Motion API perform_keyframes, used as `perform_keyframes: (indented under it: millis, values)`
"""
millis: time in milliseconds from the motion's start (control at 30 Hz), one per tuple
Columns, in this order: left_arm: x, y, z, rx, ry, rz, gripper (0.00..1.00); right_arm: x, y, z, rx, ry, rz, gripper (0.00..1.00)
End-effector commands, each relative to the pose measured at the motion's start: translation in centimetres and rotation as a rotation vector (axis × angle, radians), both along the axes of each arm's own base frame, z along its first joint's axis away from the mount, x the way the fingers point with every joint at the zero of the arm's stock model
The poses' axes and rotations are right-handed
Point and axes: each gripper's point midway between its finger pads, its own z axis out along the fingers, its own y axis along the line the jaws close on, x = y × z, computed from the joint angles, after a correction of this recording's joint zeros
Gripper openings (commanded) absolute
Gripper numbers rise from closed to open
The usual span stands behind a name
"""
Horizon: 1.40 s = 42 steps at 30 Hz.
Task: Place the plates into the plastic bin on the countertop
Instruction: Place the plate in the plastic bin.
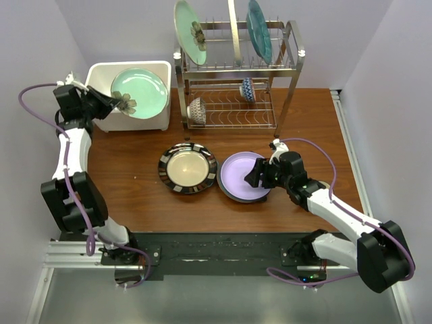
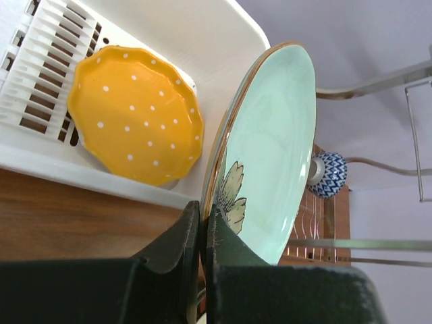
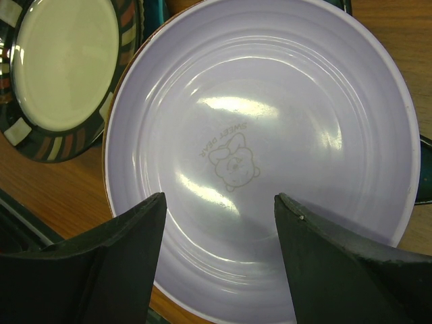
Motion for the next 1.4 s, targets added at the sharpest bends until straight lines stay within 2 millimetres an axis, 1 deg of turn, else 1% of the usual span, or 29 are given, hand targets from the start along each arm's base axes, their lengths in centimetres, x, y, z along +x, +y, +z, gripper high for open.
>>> perform_keyframes:
  millis: [0,33,100,167,200,233,300,333,500,633,800,867,900,933,967,1000,1033,1067,1100,1133,1267,1333,1367]
  values:
    - [2.5,0.8,9.0,0.018,-0.260,-0.001,0.00,0.5,0.2,0.6,-0.001,-0.020,0.004,0.69]
    - [2.8,1.0,9.5,0.023,-0.268,0.003,0.00,0.4,0.3,0.5,-0.002,-0.017,0.008,0.69]
    - [3.5,1.6,9.0,0.016,-0.254,0.024,0.00,0.4,0.3,0.5,-0.001,-0.019,0.013,0.70]
    - [4.0,1.9,9.4,0.009,-0.263,0.039,0.00,0.3,0.3,0.5,-0.001,-0.018,0.017,0.70]
    - [4.5,2.2,8.8,-0.009,-0.247,0.052,0.00,0.3,0.2,0.4,-0.004,-0.017,0.011,0.70]
    - [4.8,2.4,9.1,-0.012,-0.252,0.062,0.00,0.3,0.1,0.4,-0.006,-0.020,0.008,0.71]
    - [5.5,3.3,8.2,-0.012,-0.225,0.105,0.00,0.4,-0.2,0.6,-0.011,-0.031,-0.005,0.71]
    - [5.7,3.7,8.5,-0.008,-0.227,0.122,0.00,0.4,-0.2,0.7,-0.010,-0.036,-0.007,0.71]
    - [6.5,5.5,7.6,0.015,-0.203,0.209,0.00,0.2,-0.4,0.6,-0.014,-0.040,-0.011,0.72]
    - [7.1,6.3,6.5,0.038,-0.182,0.261,0.00,0.1,-0.4,0.2,-0.017,-0.027,-0.008,0.72]
    - [8.1,6.2,4.6,0.084,-0.128,0.286,0.00,-0.3,-0.4,-0.6,-0.018,-0.004,-0.008,0.72]
    - [8.6,5.9,4.5,0.090,-0.127,0.283,0.00,-0.4,-0.6,-0.7,-0.020,-0.005,-0.012,0.72]
    - [9.0,5.9,3.8,0.093,-0.113,0.281,0.00,-0.4,-0.6,-0.6,-0.021,-0.007,-0.015,0.72]
    - [9.3,6.0,4.0,0.097,-0.116,0.282,0.00,-0.4,-0.7,-0.5,-0.018,-0.010,-0.016,0.72]
    - [9.6,5.9,3.3,0.107,-0.099,0.281,0.00,-0.4,-0.7,-0.5,-0.019,-0.014,-0.018,0.72]
    - [9.9,5.9,3.2,0.114,-0.094,0.282,0.00,-0.5,-0.7,-0.5,-0.019,-0.016,-0.019,0.72]
    - [10.1,5.9,3.4,0.124,-0.096,0.284,0.00,-0.5,-0.8,-0.6,-0.022,-0.016,-0.021,0.72]
    - [10.4,6.0,2.6,0.147,-0.072,0.288,0.00,-0.5,-0.8,-0.5,-0.021,-0.019,-0.021,0.72]
    - [10.6,5.9,2.3,0.158,-0.062,0.291,0.00,-0.8,-1.1,-0.9,-0.032,0.001,-0.024,0.72]
    - [10.8,5.9,2.5,0.168,-0.062,0.293,0.00,-0.8,-1.1,-0.9,-0.032,0.001,-0.024,0.72]
    - [11.5,5.3,1.1,0.171,-0.037,0.281,0.00,-1.0,-1.1,-1.1,-0.034,0.004,-0.023,0.72]
    - [11.8,5.1,1.1,0.175,-0.034,0.274,0.00,-0.9,-1.2,-1.0,-0.034,0.002,-0.026,0.72]
    - [12.0,4.9,0.5,0.175,-0.021,0.266,0.00,-0.9,-1.2,-1.0,-0.036,0.001,-0.029,0.72]
